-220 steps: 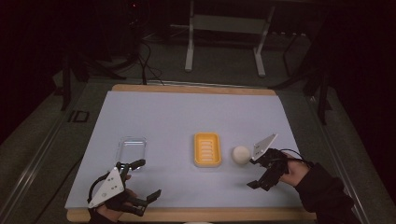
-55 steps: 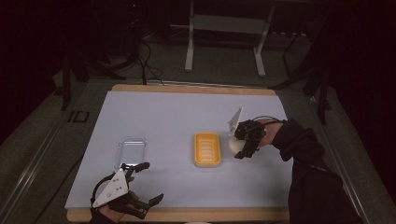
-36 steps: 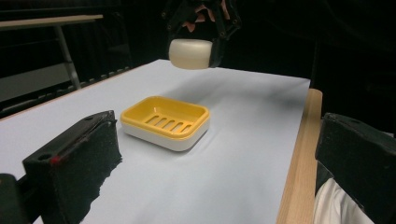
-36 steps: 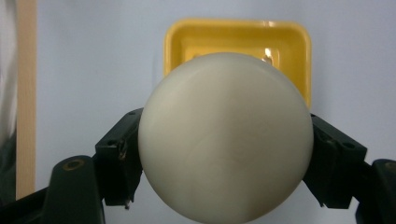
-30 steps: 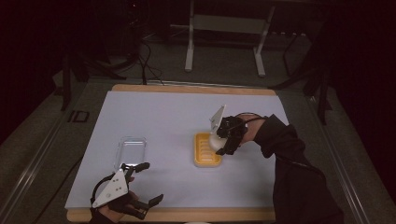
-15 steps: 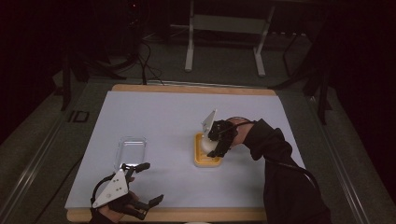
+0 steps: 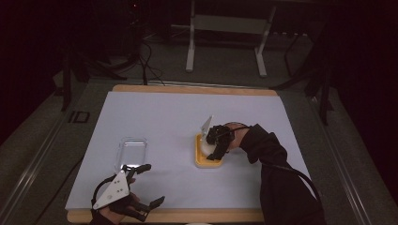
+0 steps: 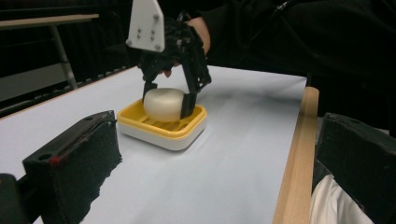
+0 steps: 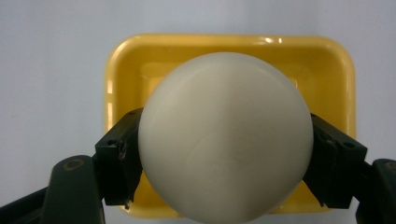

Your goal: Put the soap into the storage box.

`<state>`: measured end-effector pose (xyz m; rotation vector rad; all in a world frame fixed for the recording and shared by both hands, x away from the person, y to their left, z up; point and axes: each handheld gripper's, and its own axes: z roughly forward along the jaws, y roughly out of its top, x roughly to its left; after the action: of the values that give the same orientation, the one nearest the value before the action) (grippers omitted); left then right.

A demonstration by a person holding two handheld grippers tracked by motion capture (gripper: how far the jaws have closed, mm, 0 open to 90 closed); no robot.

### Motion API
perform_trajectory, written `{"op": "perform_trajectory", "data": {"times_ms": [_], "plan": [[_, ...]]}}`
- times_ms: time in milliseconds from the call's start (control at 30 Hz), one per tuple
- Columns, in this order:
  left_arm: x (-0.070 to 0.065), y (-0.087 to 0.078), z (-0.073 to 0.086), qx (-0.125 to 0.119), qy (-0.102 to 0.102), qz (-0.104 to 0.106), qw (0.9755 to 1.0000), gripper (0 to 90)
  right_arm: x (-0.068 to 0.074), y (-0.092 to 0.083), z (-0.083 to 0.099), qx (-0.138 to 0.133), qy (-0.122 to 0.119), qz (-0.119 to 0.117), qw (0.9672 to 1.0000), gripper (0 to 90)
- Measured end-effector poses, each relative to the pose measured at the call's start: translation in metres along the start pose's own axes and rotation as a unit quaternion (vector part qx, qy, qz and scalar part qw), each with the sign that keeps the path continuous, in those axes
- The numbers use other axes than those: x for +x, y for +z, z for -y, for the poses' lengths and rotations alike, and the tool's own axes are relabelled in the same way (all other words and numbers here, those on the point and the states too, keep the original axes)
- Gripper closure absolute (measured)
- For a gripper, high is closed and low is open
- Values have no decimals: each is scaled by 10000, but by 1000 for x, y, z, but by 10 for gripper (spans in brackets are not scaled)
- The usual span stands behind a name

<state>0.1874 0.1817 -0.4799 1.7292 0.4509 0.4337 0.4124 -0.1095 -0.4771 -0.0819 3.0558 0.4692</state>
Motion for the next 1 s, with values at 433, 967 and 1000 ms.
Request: {"op": "perform_trajectory", "data": {"times_ms": [433,967,1000], "plan": [[-1,1,0,34,23,31,10000,1,-5,12,-1,152,181,92,9997,233],[-1,2,0,62,24,27,10000,0,1,-37,4,-244,390,430,9980,229],[-1,2,0,57,20,22,10000,1,2,-39,5,-266,414,439,9978,228]]}}
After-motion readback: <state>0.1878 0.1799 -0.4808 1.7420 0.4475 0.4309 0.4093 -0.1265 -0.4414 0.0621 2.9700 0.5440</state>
